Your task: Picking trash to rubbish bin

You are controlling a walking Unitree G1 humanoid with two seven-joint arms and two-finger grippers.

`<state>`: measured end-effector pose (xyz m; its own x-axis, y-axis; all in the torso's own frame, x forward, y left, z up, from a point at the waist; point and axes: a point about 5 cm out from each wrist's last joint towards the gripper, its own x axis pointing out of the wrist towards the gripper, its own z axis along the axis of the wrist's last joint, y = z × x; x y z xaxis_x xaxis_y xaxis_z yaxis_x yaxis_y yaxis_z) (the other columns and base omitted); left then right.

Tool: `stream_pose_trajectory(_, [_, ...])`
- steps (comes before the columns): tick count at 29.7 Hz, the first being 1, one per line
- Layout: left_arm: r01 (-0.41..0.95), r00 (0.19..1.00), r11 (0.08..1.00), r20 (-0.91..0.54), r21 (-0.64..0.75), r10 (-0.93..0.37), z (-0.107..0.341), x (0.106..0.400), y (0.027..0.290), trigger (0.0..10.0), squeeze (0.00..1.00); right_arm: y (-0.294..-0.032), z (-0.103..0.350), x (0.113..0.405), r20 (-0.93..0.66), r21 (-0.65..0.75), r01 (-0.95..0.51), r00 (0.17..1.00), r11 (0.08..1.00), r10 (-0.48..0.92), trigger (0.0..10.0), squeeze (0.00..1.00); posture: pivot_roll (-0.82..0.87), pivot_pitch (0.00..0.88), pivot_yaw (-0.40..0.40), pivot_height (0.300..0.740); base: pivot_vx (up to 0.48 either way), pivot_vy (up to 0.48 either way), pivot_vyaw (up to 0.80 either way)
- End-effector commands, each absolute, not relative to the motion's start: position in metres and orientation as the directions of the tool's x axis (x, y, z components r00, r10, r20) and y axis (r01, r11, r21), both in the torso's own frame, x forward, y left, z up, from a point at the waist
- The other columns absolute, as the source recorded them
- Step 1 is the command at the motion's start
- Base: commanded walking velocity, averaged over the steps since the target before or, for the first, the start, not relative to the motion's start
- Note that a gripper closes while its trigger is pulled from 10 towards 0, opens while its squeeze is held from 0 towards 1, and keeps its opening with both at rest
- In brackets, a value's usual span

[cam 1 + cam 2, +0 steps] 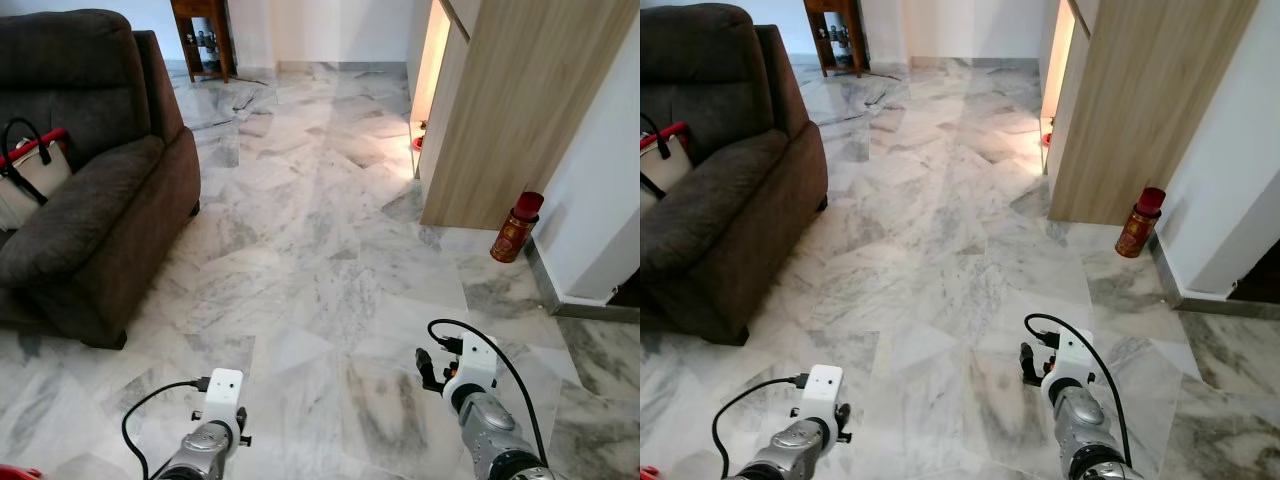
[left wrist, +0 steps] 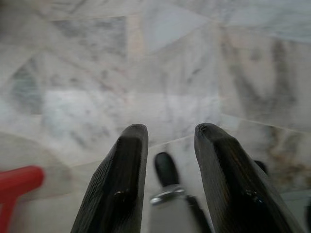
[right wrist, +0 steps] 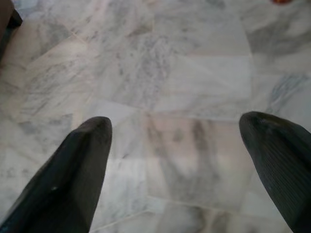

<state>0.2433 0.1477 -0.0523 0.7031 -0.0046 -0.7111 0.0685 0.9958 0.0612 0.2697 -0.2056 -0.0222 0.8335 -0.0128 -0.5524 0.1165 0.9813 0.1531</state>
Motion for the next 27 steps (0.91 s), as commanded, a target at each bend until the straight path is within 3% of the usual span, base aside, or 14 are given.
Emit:
stream_pose_trajectory(1, [0.038,0.705,0.998,-0.709,0.042,0.003,-0.052,0.244,0.145,10.0,0.00,-0.215,-0.019,0.271,-0.547,0.127,0.097,0.837,0.987,-0.012,10.0,0.00,-0.18,0.000,-0.054,0.740,0.000,0.000,0.00])
stream_pose_trajectory(22, [0.044,0.698,0.999,-0.716,0.032,-0.008,-0.054,0.242,0.139,10.0,0.00,-0.223,-0.017,0.270,-0.541,0.118,0.101,0.840,0.988,-0.022,10.0,0.00,-0.22,0.004,-0.052,0.740,0.000,0.000,0.00])
stream_pose_trajectory(23, [0.058,0.673,0.997,-0.740,0.061,0.006,-0.062,0.228,0.147,10.0,0.00,-0.224,-0.026,0.259,-0.561,0.134,0.117,0.828,0.984,-0.022,10.0,0.00,-0.19,0.040,-0.060,0.740,0.000,0.000,0.00])
stream_pose_trajectory(24, [0.058,0.649,0.996,-0.761,0.063,0.010,-0.070,0.216,0.144,10.0,0.00,-0.236,-0.036,0.241,-0.598,0.121,0.129,0.801,0.984,-0.031,10.0,0.00,-0.25,0.000,-0.117,0.740,0.000,0.000,0.00])
stream_pose_trajectory(27, [0.076,0.648,0.996,-0.761,0.042,-0.017,-0.069,0.217,0.132,10.0,0.00,-0.247,-0.036,0.235,-0.607,0.107,0.150,0.793,0.983,-0.055,10.0,0.00,-0.27,0.000,-0.113,0.740,0.000,0.000,0.00])
